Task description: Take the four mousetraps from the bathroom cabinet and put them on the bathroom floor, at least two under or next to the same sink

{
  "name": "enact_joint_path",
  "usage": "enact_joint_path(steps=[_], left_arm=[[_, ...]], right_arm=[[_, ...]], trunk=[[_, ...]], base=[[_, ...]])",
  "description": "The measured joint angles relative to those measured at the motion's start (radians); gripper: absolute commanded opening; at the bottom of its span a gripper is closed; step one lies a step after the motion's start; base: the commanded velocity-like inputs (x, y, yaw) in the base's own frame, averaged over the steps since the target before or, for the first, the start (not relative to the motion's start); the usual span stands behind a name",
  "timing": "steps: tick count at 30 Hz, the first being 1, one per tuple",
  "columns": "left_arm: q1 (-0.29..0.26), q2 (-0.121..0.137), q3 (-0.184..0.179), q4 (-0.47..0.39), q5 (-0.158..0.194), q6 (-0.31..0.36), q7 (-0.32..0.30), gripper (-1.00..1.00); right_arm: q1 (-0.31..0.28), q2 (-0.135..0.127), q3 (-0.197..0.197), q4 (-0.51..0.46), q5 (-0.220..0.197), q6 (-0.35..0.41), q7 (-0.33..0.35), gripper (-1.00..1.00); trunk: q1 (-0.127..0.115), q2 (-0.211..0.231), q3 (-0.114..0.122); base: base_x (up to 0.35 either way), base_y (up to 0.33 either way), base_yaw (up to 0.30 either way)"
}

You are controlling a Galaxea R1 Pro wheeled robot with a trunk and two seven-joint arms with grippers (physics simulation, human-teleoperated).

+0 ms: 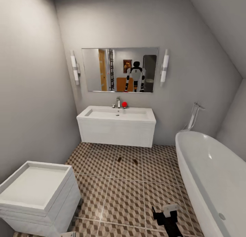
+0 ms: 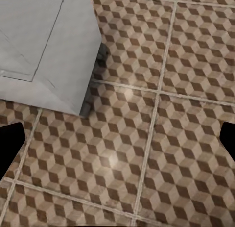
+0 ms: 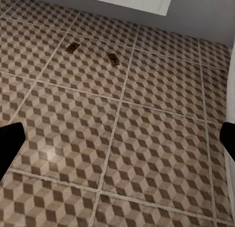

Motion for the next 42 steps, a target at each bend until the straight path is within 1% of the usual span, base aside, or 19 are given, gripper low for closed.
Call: enact_joint_path(steps=[42], left_arm=[[0.000,0.000,-0.001,0.000,0.000,0.000,-0.002,1.00]], right_arm=[[0.000,0.002,0.000,0.000,-0.001,0.002,0.001,1.00]], trunk=[[0.000,0.000,0.000]], base=[[0.000,0.000,0.257]])
